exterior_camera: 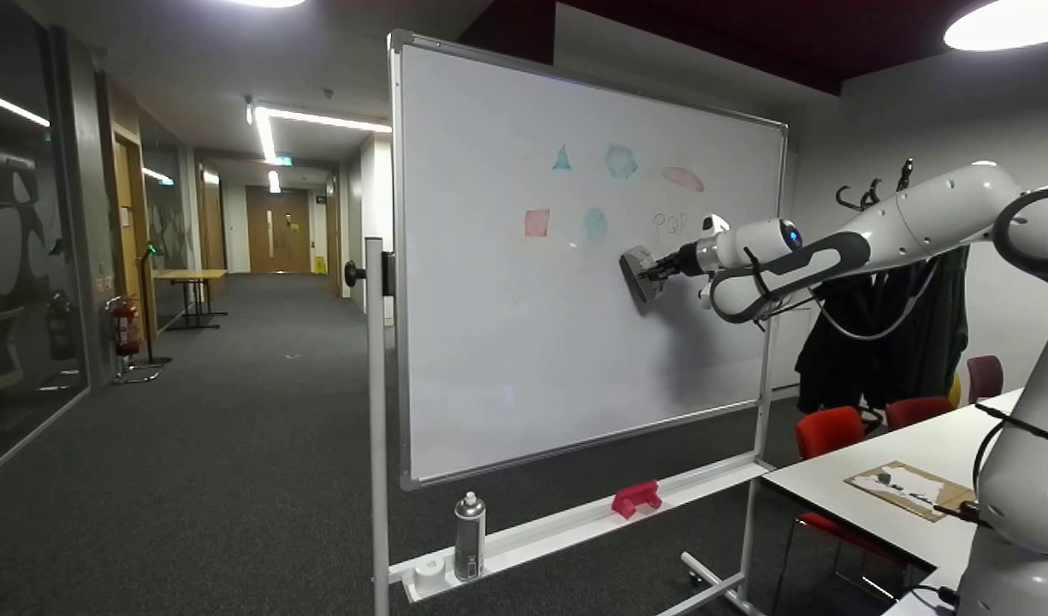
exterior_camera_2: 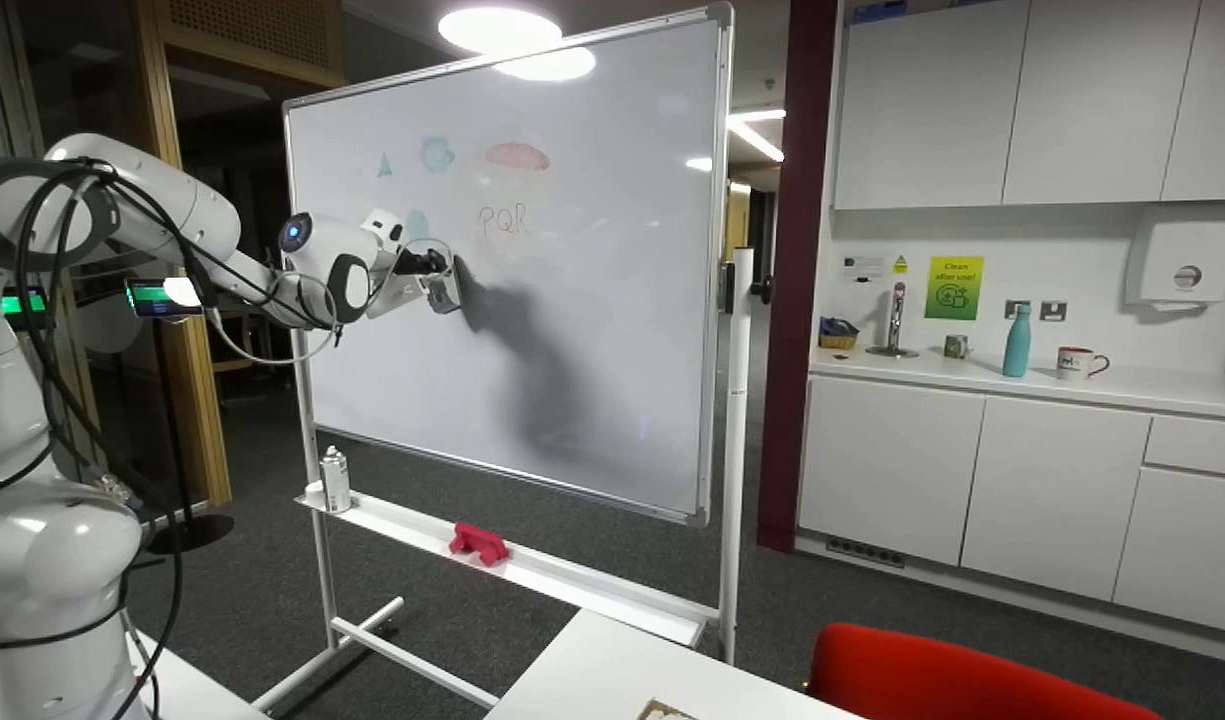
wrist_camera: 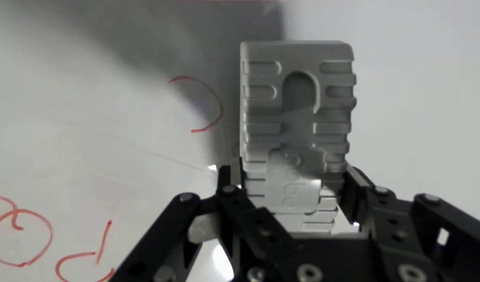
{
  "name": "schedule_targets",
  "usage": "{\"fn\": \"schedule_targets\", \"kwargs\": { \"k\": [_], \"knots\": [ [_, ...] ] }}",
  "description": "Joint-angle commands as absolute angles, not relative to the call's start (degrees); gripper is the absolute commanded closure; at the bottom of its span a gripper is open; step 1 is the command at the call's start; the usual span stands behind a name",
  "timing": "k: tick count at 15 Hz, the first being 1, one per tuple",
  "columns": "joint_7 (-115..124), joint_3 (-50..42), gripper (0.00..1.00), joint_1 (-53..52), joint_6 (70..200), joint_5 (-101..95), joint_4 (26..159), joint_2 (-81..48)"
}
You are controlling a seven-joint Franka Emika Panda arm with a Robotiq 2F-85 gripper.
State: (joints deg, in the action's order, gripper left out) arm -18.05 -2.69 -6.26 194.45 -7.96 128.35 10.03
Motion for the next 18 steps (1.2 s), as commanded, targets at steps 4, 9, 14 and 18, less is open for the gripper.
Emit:
{"fn": "schedule_targets", "kwargs": {
  "k": [4,9,14,18],
  "knots": [
    [-16.34,-0.7,0.42,-3.47,194.34,-11.46,127.78,9.66],
    [-16.34,-0.62,0.42,-3.47,194.34,-11.5,127.72,9.66],
    [-16.52,-0.38,0.67,-3.13,193.66,-11.79,125.81,7.55],
    [-17.01,-0.07,0.67,-2.95,193.92,-12.81,124.96,6.51]
  ]
}}
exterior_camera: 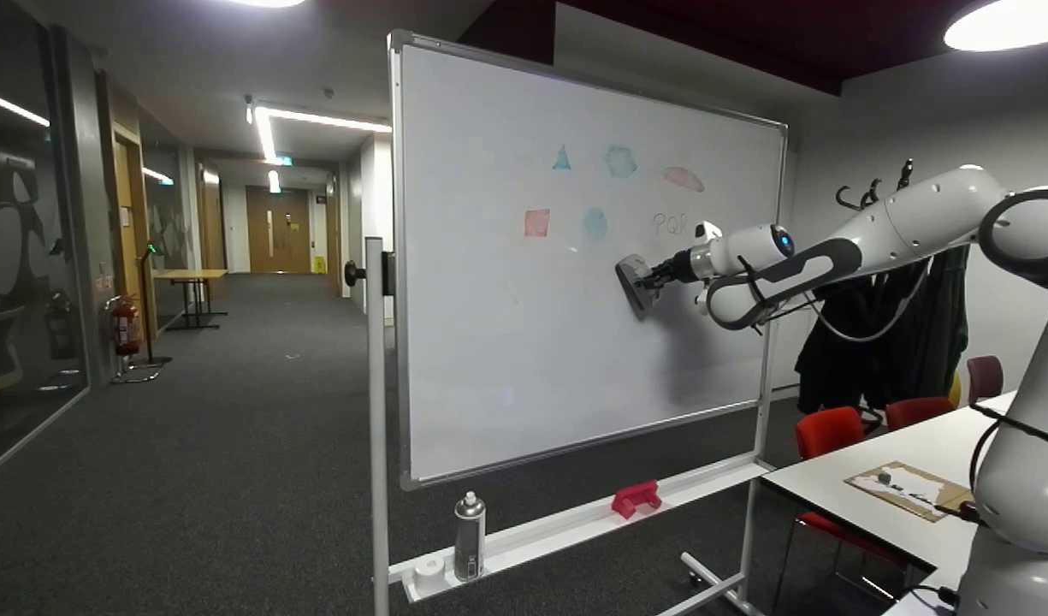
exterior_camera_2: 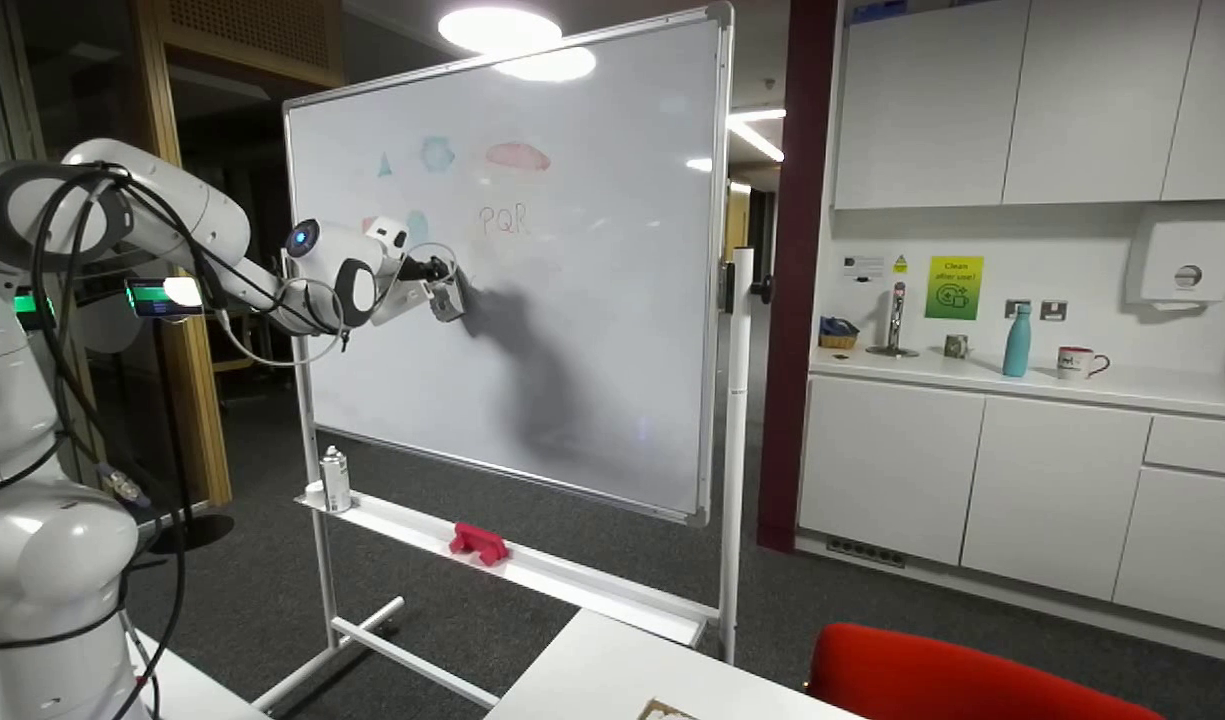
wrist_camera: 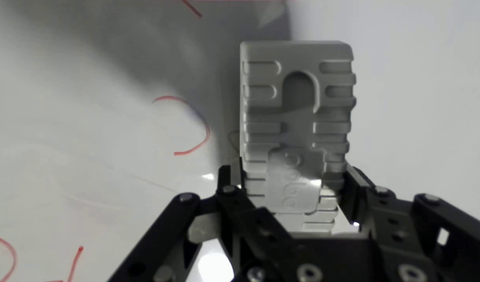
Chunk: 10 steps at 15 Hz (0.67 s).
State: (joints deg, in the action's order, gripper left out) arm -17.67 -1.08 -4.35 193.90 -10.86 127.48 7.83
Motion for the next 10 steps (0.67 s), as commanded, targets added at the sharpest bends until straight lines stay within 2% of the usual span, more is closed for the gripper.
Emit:
{"fn": "schedule_targets", "kwargs": {
  "k": [1,10],
  "knots": [
    [-17.12,-0.03,0.67,-2.98,193.98,-13.05,124.65,6.36],
    [-16.88,-0.09,0.67,-2.86,191.83,-13.3,118.98,2.84]
  ]
}}
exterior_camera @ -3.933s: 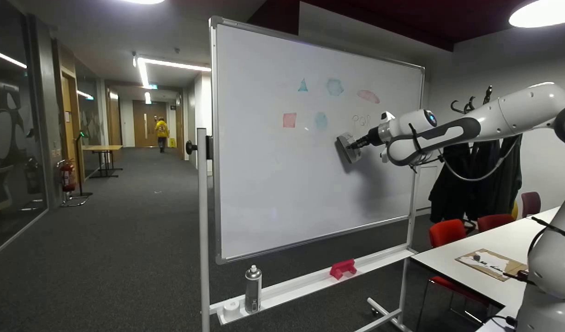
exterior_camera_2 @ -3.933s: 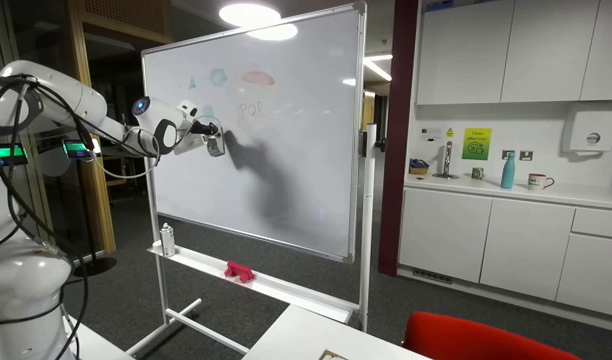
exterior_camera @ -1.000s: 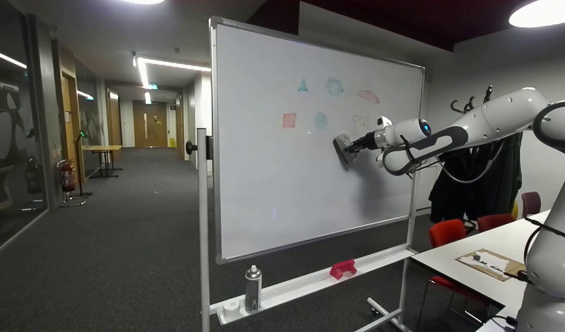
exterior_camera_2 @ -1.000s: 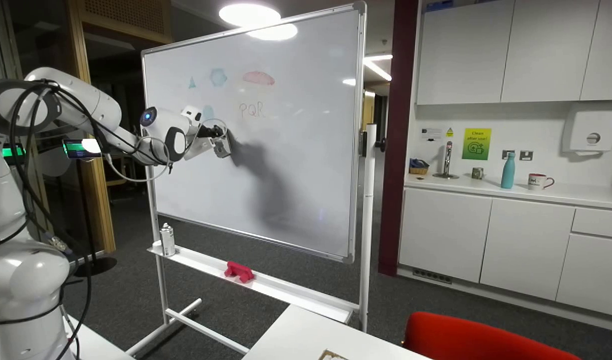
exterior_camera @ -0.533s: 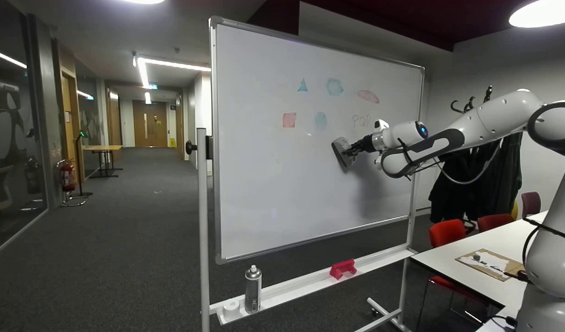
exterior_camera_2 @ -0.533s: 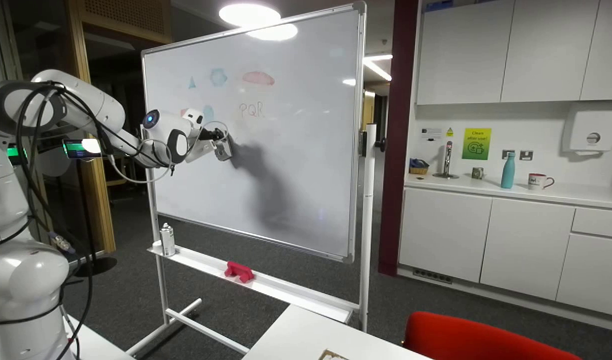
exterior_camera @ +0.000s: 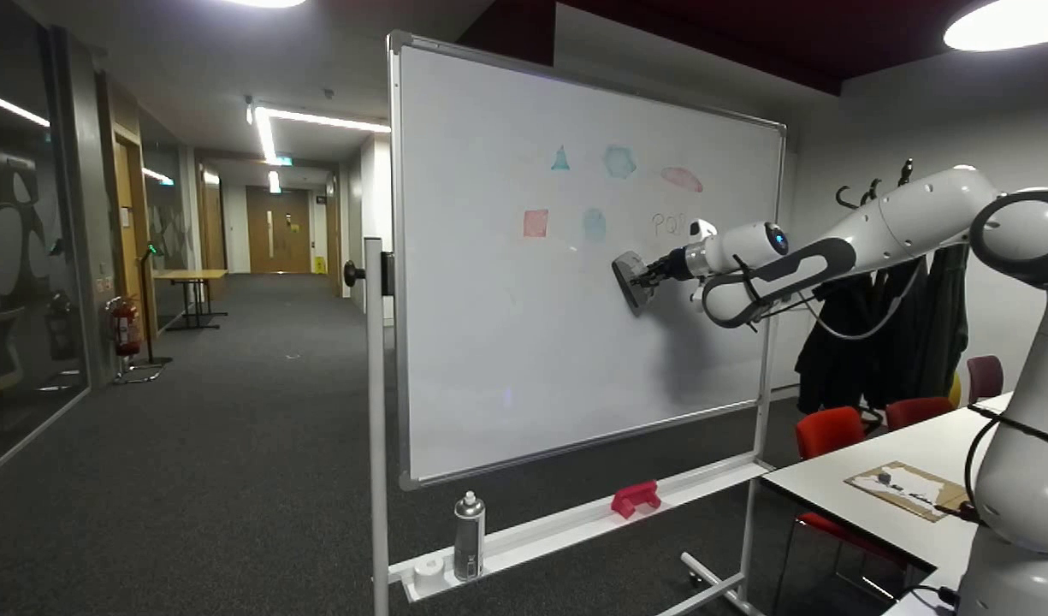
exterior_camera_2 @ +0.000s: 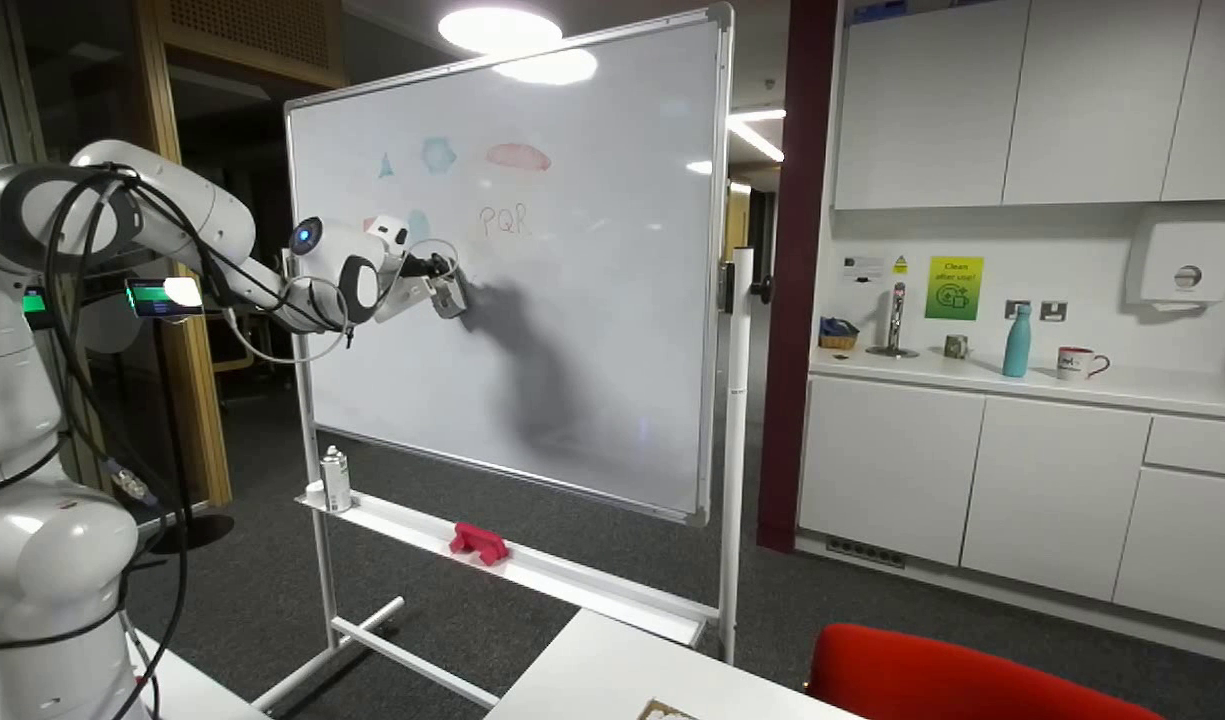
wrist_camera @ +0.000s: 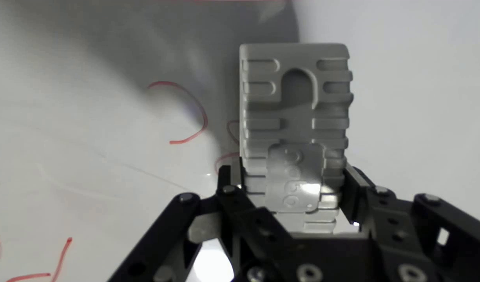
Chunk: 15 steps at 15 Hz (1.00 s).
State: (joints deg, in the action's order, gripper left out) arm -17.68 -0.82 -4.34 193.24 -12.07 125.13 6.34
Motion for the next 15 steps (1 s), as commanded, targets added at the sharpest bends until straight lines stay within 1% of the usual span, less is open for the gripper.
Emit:
{"fn": "schedule_targets", "kwargs": {
  "k": [1,15],
  "knots": [
    [-16.88,-0.12,0.67,-2.84,191.33,-13.29,118.58,2.65],
    [-16.12,-0.72,0.67,-2.29,187.86,-12.48,115.15,1.64]
  ]
}}
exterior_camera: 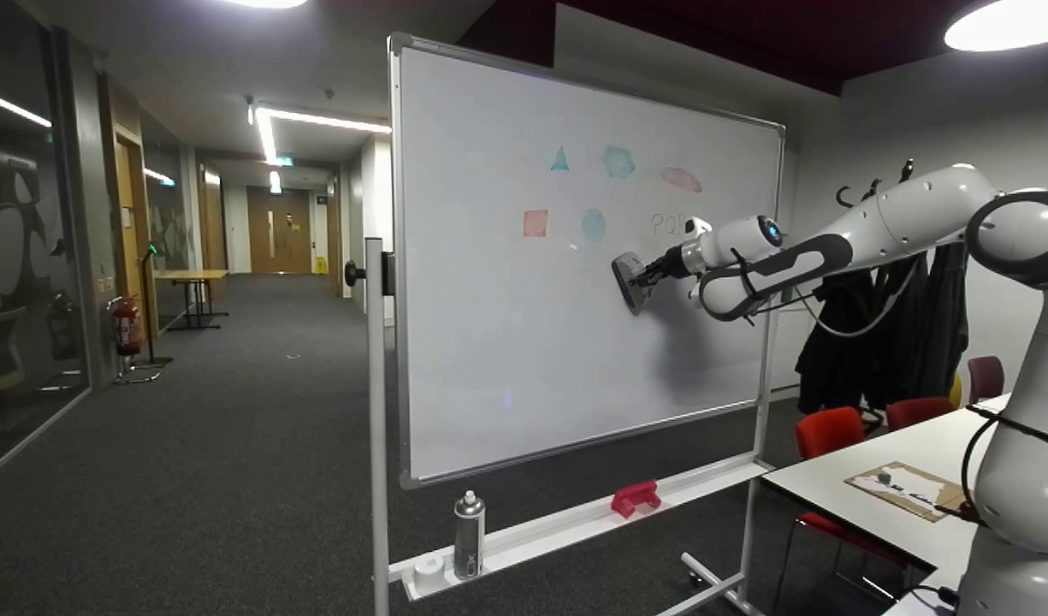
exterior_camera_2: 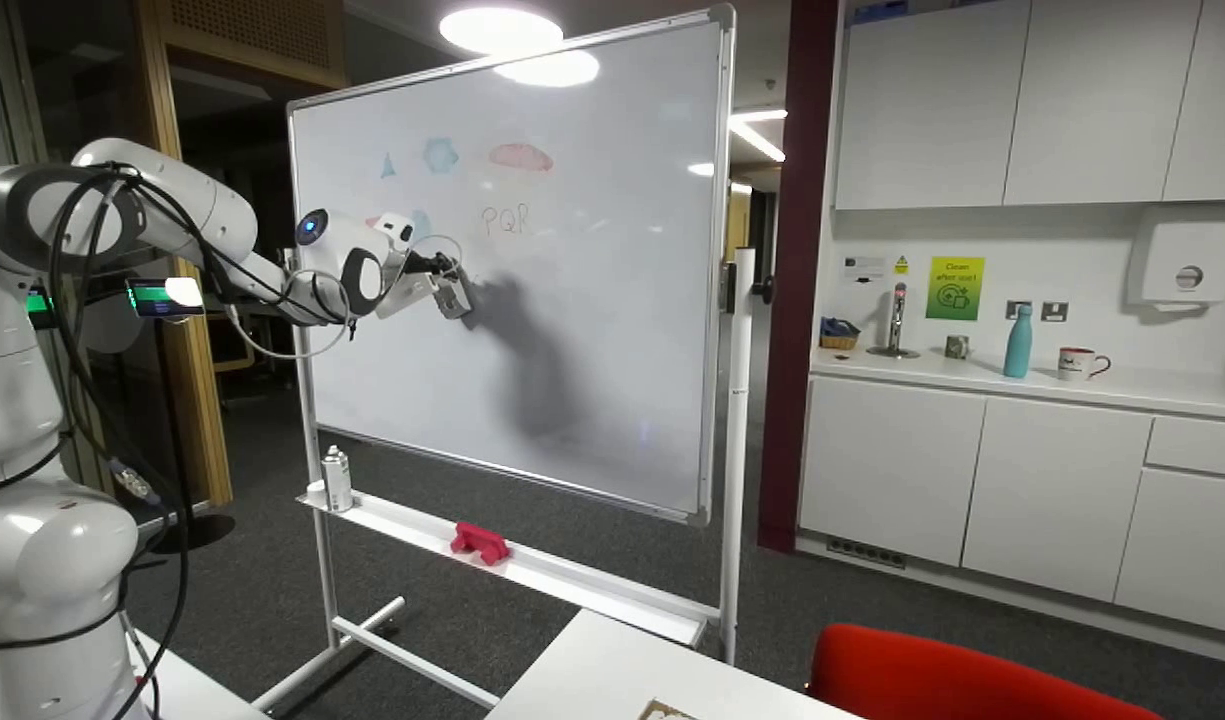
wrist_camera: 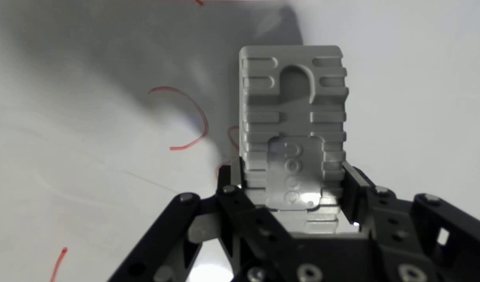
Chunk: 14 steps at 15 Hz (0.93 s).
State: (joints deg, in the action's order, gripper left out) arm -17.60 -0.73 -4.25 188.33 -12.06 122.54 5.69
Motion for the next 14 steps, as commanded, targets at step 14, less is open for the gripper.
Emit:
{"fn": "schedule_targets", "kwargs": {
  "k": [14],
  "knots": [
    [-10.51,-1.91,0.67,-1.01,189.36,-10.06,114.76,1.15]
  ]
}}
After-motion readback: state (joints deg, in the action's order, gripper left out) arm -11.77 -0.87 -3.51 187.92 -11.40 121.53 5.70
